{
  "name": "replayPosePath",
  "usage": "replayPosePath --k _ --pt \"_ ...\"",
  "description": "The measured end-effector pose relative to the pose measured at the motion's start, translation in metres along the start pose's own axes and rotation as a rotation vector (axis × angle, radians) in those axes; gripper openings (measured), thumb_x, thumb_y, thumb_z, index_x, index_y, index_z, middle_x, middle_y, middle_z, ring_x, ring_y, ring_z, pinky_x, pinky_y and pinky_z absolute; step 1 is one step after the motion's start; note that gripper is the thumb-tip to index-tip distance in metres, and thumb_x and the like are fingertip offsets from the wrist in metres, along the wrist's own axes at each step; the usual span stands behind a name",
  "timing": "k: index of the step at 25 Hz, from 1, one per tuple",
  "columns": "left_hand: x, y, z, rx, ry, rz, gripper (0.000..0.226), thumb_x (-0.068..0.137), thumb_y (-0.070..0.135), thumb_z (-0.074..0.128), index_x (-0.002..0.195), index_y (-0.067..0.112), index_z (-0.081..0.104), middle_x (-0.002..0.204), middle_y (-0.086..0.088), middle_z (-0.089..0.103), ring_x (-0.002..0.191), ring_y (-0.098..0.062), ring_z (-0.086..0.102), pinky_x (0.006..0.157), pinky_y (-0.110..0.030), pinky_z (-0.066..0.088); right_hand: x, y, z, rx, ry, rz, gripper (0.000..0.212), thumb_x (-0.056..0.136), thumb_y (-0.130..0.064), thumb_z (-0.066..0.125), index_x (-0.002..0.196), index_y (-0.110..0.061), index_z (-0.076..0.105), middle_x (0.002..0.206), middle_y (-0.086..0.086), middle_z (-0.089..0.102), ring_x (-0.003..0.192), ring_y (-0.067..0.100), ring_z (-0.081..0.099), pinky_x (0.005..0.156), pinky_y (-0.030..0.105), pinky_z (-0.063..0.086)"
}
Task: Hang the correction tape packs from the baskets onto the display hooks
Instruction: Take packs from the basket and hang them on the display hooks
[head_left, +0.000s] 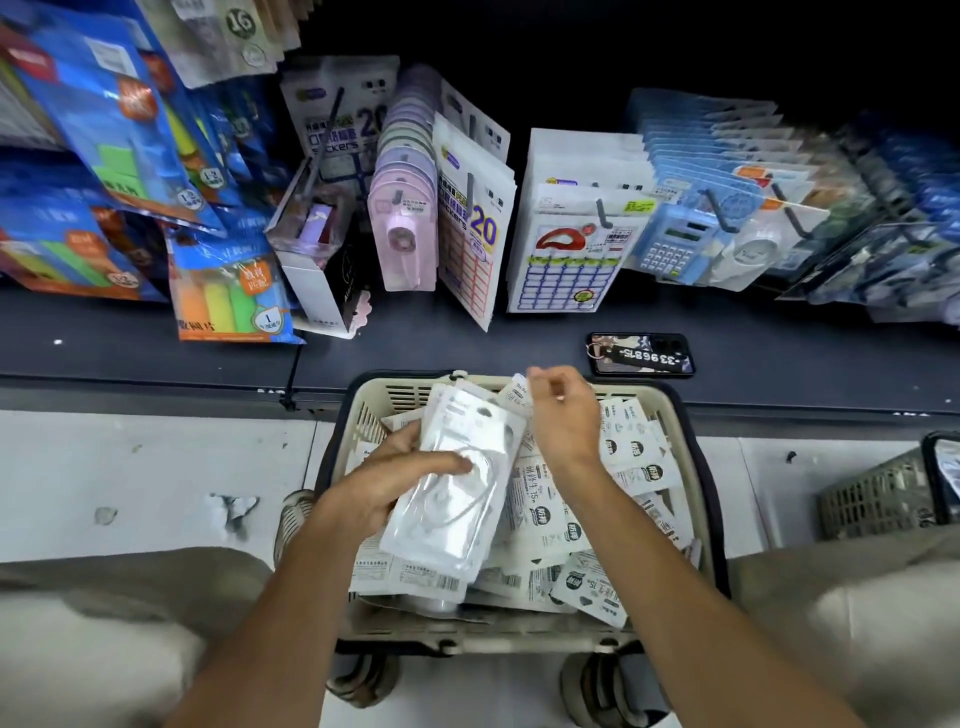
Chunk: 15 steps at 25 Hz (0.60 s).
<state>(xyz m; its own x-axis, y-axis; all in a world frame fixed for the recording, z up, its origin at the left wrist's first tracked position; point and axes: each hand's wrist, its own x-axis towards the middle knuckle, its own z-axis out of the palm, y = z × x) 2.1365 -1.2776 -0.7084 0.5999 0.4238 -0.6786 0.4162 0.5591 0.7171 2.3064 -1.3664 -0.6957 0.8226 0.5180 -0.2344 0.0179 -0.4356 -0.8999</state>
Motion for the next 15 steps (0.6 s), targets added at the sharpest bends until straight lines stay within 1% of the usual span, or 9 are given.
replayPosePath --k 1,2,4,6,8,10,11,13,15 --pt "0.000 0.001 0.000 -0.071 0.058 0.008 0.057 0.072 0.012 0.087 0.124 0.024 0.066 0.106 -0.004 0.080 0.093 -0.026 0.078 0.077 -0.040 0.060 -0.002 0.007 -0.006 0.024 0.033 0.161 0.020 0.102 -0.031 0.056 0.100 -0.013 0.064 0.100 -0.002 0.068 0.101 0.017 0.066 0.099 0.044 0.050" --pt "0.001 0.000 0.001 -0.133 0.091 0.020 0.058 0.070 0.014 0.087 0.124 0.023 0.067 0.106 -0.004 0.080 0.094 -0.026 0.078 0.076 -0.039 0.060 -0.009 0.015 -0.009 0.076 -0.047 0.322 0.031 0.105 -0.041 0.048 0.110 -0.014 0.063 0.113 0.003 0.068 0.113 0.026 0.064 0.105 0.049 0.047" --pt "0.001 0.002 0.005 -0.182 0.069 0.035 0.066 0.063 0.019 0.088 0.125 0.021 0.067 0.108 -0.005 0.080 0.097 -0.026 0.077 0.074 -0.036 0.061 -0.030 0.024 -0.002 0.242 -0.381 0.490 0.055 0.103 -0.062 0.032 0.118 -0.023 0.067 0.123 0.004 0.071 0.118 0.029 0.065 0.105 0.051 0.047" --pt "0.001 0.005 0.007 -0.131 0.059 0.028 0.063 0.065 0.017 0.089 0.124 0.016 0.068 0.105 -0.008 0.080 0.092 -0.027 0.078 0.069 -0.036 0.063 -0.051 0.027 0.014 0.311 -0.618 0.442 0.061 0.099 -0.070 0.023 0.121 -0.037 0.069 0.120 -0.002 0.074 0.113 0.020 0.070 0.101 0.044 0.052" --pt "0.003 0.010 0.003 -0.091 0.116 0.019 0.049 0.072 0.014 0.089 0.118 0.017 0.072 0.101 -0.011 0.080 0.090 -0.031 0.078 0.081 -0.047 0.063 -0.056 0.029 0.018 0.305 -0.707 0.383 0.047 0.102 -0.065 0.026 0.122 -0.050 0.065 0.122 -0.010 0.073 0.114 0.014 0.068 0.100 0.038 0.051" --pt "0.006 0.016 -0.002 -0.113 0.179 0.063 0.032 0.072 0.012 0.089 0.100 0.025 0.078 0.099 -0.008 0.081 0.089 -0.029 0.079 0.085 -0.051 0.062 -0.039 0.038 0.000 -0.037 -0.718 0.095 0.029 0.103 -0.045 0.043 0.123 -0.056 0.061 0.129 -0.012 0.069 0.121 0.013 0.064 0.103 0.038 0.049" --pt "0.008 0.020 -0.003 -0.124 0.209 0.097 0.029 0.071 0.012 0.090 0.092 0.028 0.079 0.096 -0.005 0.081 0.086 -0.026 0.079 0.079 -0.046 0.064 -0.026 0.047 -0.013 -0.308 -0.726 -0.080 0.043 0.098 -0.031 0.055 0.135 -0.052 0.054 0.141 -0.009 0.061 0.131 0.016 0.055 0.110 0.041 0.044" --pt "0.012 0.026 -0.005 -0.129 0.253 0.153 0.029 0.068 0.011 0.092 0.085 0.031 0.078 0.092 0.001 0.082 0.080 -0.020 0.079 0.062 -0.033 0.063 -0.006 0.075 -0.033 -0.861 -0.786 -0.346 0.087 0.083 -0.014 0.068 0.155 -0.042 0.028 0.166 -0.008 0.024 0.152 0.015 0.020 0.122 0.039 0.023" --pt "0.015 0.030 -0.011 -0.131 0.281 0.173 0.041 0.066 0.012 0.093 0.098 0.028 0.073 0.092 0.004 0.081 0.079 -0.017 0.079 0.054 -0.026 0.059 -0.002 0.091 -0.037 -1.131 -0.843 -0.467 0.113 0.078 -0.010 0.073 0.159 -0.044 0.002 0.166 -0.015 -0.014 0.151 0.009 -0.014 0.121 0.035 0.003"
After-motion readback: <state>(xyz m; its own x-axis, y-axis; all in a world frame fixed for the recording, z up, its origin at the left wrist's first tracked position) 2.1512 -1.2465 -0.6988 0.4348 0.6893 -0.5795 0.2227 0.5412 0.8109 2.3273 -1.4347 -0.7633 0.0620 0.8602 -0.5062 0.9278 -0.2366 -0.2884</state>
